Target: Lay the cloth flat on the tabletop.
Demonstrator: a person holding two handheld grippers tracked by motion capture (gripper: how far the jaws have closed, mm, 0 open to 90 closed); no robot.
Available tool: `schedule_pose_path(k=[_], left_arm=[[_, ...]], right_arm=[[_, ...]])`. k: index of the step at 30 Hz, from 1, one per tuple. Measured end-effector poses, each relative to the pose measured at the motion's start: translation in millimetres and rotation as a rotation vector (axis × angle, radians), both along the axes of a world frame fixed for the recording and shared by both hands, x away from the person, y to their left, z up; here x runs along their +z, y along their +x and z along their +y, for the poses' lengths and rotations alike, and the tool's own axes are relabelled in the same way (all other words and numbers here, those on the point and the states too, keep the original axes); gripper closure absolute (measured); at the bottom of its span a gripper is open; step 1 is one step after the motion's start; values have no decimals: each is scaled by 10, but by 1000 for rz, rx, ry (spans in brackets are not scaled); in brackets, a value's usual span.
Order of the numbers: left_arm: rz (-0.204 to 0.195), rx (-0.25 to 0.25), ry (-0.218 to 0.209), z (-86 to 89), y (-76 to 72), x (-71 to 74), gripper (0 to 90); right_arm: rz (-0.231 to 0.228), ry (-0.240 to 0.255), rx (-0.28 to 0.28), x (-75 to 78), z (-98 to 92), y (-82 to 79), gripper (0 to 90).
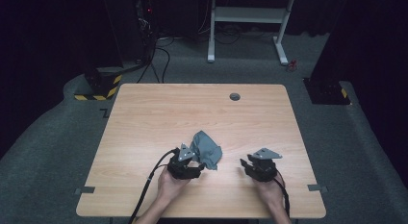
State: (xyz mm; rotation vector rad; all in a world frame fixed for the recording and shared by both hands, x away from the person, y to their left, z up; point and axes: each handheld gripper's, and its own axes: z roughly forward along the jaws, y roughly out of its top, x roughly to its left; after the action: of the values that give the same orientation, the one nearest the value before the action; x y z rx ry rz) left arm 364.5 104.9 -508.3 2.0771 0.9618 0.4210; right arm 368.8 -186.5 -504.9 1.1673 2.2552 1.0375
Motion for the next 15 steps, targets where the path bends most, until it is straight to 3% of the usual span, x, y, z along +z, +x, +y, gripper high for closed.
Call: schedule_pose_path(k=[2, 6, 7, 9, 12, 13, 14, 15], left_arm=[[-4, 15, 28, -61, 27, -37, 325], [3, 39, 43, -110, 59, -95, 289], [11, 49, 43, -138, 69, -131, 272], [13, 55, 52, -153, 69, -144, 257], [11, 65, 70, -182, 76, -163, 251], [11, 65, 70, -182, 76, -163, 252], [10, 67, 73, -184, 79, -161, 252], [9, 70, 76, -183, 82, -160, 252]], right_arm=[[-14, 29, 83, 71, 266, 33, 606], [-4, 46, 143, 94, 499, 85, 578], [-6, 18, 168, 92, 651, 108, 554], [-5, -3, 190, 67, 776, 135, 544], [-2, -65, 196, 4, 916, 174, 549], [-2, -65, 196, 4, 916, 174, 549], [-2, -85, 195, -19, 942, 190, 570], [13, -111, 183, -60, 969, 214, 673]])
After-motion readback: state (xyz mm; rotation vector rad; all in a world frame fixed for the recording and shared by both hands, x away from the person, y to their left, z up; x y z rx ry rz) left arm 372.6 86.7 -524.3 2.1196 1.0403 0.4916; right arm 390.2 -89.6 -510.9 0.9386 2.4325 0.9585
